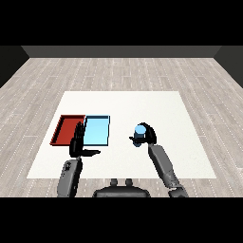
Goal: Pick the blue can and put it in the blue box
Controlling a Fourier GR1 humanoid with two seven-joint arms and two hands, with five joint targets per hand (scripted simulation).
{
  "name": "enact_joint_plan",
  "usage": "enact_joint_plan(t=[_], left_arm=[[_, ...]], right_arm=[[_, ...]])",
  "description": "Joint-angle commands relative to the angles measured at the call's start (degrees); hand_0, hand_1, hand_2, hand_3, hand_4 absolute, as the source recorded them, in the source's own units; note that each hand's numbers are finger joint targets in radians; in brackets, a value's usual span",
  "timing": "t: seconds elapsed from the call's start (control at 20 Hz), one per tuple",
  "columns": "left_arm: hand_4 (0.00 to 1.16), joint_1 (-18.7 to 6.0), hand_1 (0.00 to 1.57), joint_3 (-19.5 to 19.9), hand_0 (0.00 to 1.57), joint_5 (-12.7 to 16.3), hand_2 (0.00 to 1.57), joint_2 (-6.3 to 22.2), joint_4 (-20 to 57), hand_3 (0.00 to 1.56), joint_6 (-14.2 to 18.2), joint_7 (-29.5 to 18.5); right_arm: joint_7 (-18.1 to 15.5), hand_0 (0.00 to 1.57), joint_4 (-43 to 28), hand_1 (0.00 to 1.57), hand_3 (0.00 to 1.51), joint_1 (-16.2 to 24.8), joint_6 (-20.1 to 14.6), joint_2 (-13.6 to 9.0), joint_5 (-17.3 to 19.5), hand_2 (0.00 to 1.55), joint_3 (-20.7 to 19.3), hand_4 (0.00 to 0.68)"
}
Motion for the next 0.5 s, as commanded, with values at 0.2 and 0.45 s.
enact_joint_plan(t=[0.2, 0.45], left_arm=[[0.0, -2.2, 0.0, -5.0, 0.0, -1.0, 0.0, -1.3, 8.2, 0.0, 0.1, -2.0], [0.0, -4.8, 0.0, -8.1, 0.0, 1.2, 0.0, -1.4, 4.1, 0.0, 2.6, 5.5]], right_arm=[[-1.1, 1.46, -6.6, 1.46, 1.41, -3.0, -1.0, 1.6, 2.4, 1.43, 1.3, 0.66], [1.5, 1.43, -10.8, 1.43, 1.42, -2.2, -0.6, 2.0, 2.6, 1.45, 2.3, 0.661]])
